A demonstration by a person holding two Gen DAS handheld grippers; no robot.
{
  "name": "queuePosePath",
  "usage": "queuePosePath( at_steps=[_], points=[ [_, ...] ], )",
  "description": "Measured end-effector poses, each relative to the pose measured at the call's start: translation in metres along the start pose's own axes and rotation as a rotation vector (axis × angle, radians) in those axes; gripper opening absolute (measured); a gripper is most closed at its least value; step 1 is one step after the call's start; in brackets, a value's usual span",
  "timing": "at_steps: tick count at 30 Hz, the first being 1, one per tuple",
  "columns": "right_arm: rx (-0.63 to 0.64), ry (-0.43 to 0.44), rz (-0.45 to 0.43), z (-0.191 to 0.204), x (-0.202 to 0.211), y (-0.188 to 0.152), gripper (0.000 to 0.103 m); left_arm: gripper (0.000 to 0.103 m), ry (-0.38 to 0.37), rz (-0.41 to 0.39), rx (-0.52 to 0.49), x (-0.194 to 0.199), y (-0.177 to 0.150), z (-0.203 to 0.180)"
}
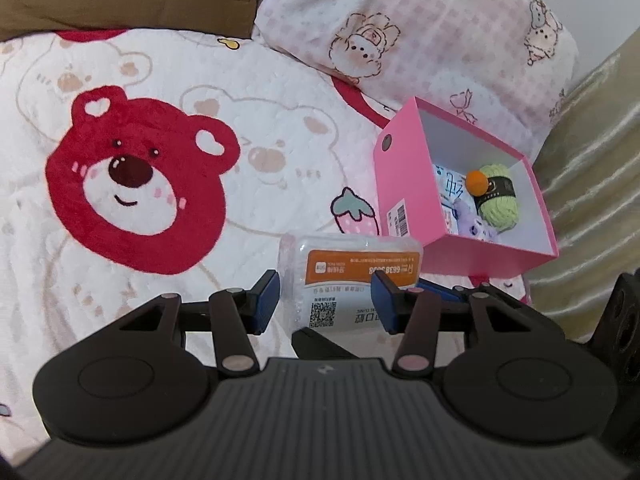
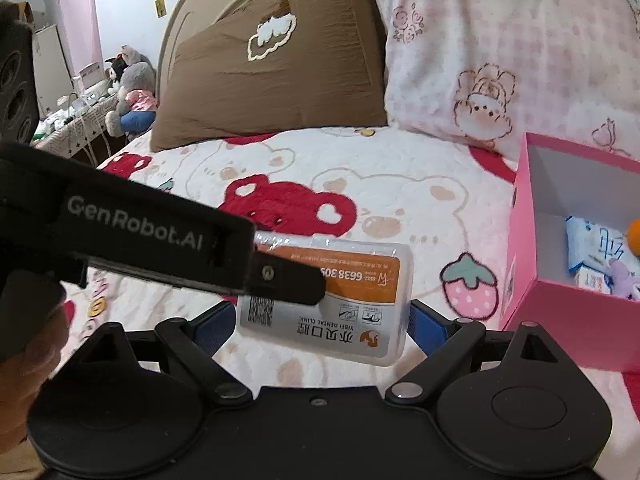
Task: Organize objects
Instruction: 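Lift the clear card box with the left gripper toward the pink box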
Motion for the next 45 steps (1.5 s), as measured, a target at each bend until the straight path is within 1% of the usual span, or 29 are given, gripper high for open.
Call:
queuePosePath(
  at_steps=[2, 3, 6, 9, 12, 15, 17, 20, 22, 24, 31, 35, 43, 45],
  points=[
    [-0.027, 0.025, 0.01, 0.0, 0.005, 0.001, 0.094, 0.048, -0.005, 0.005, -0.008, 0.006, 0.0, -0.002],
    [-0.027, 0.025, 0.014, 0.001, 0.007, 0.001, 0.094, 0.048, -0.01, 0.008, -0.009, 0.008, 0.0, -0.004],
    [-0.016, 0.01, 0.023, 0.004, 0.014, 0.001, 0.094, 0.048, -0.018, 0.01, -0.02, 0.016, -0.002, -0.009],
    [-0.027, 0.013, 0.035, 0.004, 0.021, 0.002, 0.094, 0.048, -0.032, 0.005, -0.017, 0.022, -0.002, -0.013],
    [-0.022, -0.018, 0.056, 0.005, 0.027, 0.004, 0.094, 0.048, -0.05, 0.004, -0.009, 0.025, -0.002, -0.02],
    [-0.014, -0.032, 0.032, 0.004, 0.037, 0.006, 0.092, 0.048, -0.04, -0.013, -0.017, 0.027, -0.004, -0.027],
    [-0.027, -0.034, 0.017, -0.001, 0.045, 0.008, 0.088, 0.048, -0.051, -0.006, -0.011, 0.026, -0.005, -0.032],
    [-0.032, -0.044, -0.001, -0.008, 0.057, 0.009, 0.087, 0.048, -0.075, -0.012, -0.013, 0.026, -0.005, -0.041],
    [-0.034, -0.051, -0.004, -0.012, 0.063, 0.01, 0.087, 0.048, -0.077, -0.038, -0.025, 0.026, -0.002, -0.048],
    [-0.04, -0.043, 0.003, -0.016, 0.068, 0.01, 0.086, 0.048, -0.079, -0.04, -0.034, 0.027, 0.001, -0.055],
    [-0.033, -0.052, 0.002, -0.029, 0.092, 0.017, 0.086, 0.05, -0.111, -0.01, -0.057, 0.027, 0.007, -0.081],
    [-0.041, -0.077, -0.008, -0.038, 0.103, 0.019, 0.086, 0.05, -0.129, -0.003, -0.075, 0.026, 0.01, -0.097],
    [-0.022, -0.143, -0.03, -0.053, 0.125, 0.025, 0.086, 0.05, -0.143, -0.022, -0.129, 0.029, 0.025, -0.136],
    [-0.02, -0.162, -0.04, -0.059, 0.13, 0.027, 0.086, 0.048, -0.146, -0.018, -0.122, 0.029, 0.03, -0.145]
  ],
)
Point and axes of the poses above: each gripper's, at about its wrist camera, not at the fingertips, and x roughly against the way its jaws point, z to its left, y to its top, the point moved 3 cm from there along -x, roughly the way its jaws point, and after that the axes turned 13 degrees about y, right-handed, at the moved point
